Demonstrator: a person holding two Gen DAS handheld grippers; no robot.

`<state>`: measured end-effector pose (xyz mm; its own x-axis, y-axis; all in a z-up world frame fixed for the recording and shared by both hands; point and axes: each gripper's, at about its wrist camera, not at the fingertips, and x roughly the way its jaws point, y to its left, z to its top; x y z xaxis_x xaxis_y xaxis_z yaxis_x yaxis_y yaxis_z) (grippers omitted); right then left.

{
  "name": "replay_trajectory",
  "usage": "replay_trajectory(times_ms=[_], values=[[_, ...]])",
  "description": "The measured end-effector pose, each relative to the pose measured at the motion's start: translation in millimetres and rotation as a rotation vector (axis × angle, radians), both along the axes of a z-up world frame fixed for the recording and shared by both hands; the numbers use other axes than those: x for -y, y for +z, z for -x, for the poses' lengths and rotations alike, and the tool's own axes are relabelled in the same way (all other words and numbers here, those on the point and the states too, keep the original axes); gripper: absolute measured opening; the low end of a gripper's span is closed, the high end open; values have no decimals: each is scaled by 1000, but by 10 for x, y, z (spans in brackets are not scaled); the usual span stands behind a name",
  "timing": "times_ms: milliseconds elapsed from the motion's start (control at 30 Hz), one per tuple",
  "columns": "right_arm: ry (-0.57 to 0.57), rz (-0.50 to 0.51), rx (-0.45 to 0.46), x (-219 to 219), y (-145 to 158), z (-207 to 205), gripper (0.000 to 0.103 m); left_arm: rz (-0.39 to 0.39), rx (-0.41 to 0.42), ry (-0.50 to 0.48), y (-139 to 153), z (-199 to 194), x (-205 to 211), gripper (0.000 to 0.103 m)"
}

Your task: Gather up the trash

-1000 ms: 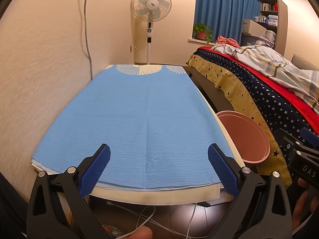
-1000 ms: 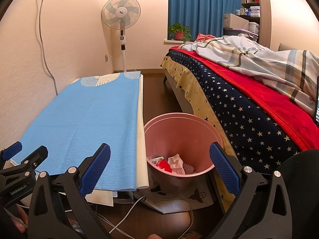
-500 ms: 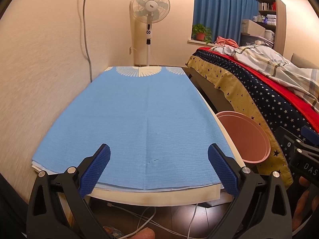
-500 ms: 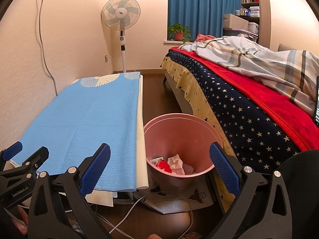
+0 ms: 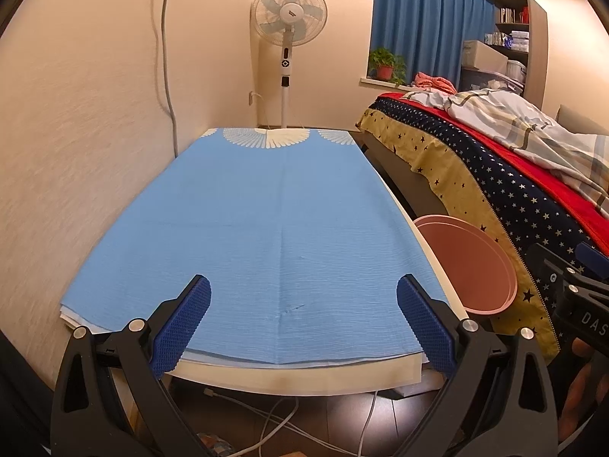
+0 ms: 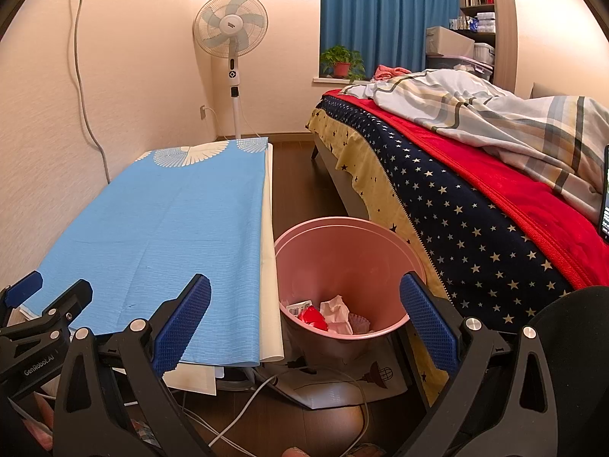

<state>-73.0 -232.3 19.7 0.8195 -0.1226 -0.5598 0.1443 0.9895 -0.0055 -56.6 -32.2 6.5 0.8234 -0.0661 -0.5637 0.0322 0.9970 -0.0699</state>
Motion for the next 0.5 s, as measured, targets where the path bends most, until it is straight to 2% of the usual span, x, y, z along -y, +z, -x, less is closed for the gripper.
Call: replay_trajectory(times_ms=[500], values=[[-1,4,0,10,27,-28,98,-10,11,-6,11,-7,41,95]])
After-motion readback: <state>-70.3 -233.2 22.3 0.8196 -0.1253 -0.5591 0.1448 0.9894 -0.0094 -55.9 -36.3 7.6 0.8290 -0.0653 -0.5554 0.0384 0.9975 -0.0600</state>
